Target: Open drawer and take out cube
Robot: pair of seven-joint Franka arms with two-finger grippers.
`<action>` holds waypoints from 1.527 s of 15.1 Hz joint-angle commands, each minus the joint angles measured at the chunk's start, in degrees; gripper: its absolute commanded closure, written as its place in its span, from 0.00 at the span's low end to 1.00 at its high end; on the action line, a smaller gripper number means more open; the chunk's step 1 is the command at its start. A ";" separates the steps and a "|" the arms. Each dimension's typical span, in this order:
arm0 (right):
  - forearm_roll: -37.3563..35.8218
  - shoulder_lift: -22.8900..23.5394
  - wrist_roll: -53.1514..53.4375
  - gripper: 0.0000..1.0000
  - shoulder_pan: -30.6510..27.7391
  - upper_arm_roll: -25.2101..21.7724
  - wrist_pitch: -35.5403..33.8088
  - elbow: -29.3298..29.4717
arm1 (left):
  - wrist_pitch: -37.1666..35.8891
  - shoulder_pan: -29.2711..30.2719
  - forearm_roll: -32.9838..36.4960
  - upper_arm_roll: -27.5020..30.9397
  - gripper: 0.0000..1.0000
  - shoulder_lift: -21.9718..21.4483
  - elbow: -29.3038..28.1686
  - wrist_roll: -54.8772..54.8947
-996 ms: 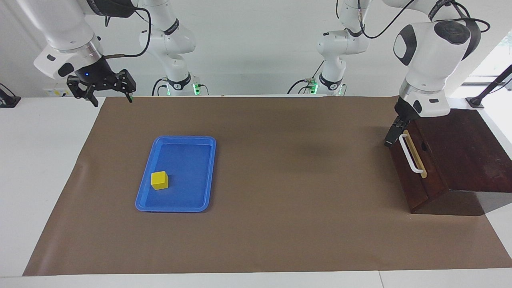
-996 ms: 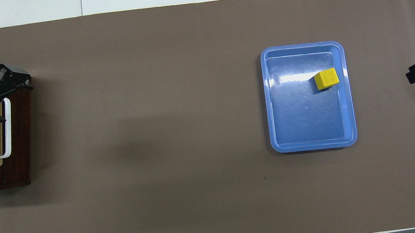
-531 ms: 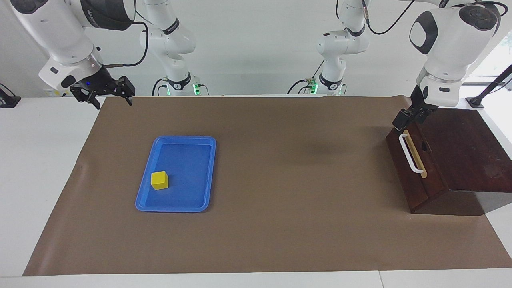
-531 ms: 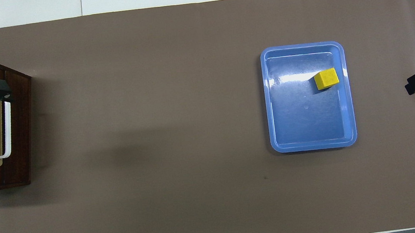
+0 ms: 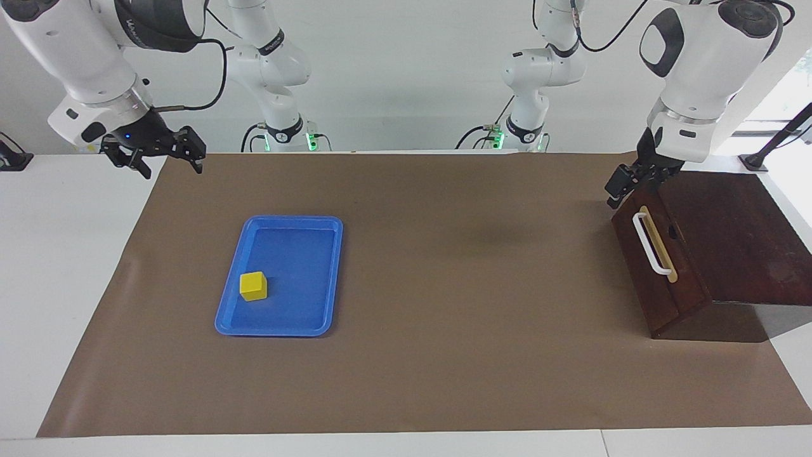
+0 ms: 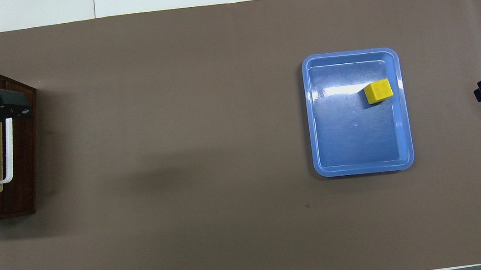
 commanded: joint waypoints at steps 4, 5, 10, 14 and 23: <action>0.46 0.13 0.76 0.00 -0.84 0.78 -0.37 0.29 | -1.65 -0.79 -0.80 0.17 0.00 -1.36 -0.59 10.91; 0.29 -0.05 0.76 0.00 -0.49 0.78 -0.46 0.29 | -2.35 -0.79 -0.89 0.17 0.00 -1.27 -0.50 12.24; 0.11 0.04 0.94 0.00 0.13 0.78 -0.46 0.64 | -7.97 -0.79 -1.68 0.17 0.00 -1.45 -0.06 16.47; 0.20 0.04 1.73 0.00 0.13 0.78 -0.28 0.64 | -8.77 -0.79 -1.59 0.26 0.00 -1.45 0.20 18.13; 0.29 0.12 1.73 0.00 0.22 0.78 -0.37 0.99 | -8.95 -0.88 -1.59 0.17 0.00 -1.09 1.08 19.11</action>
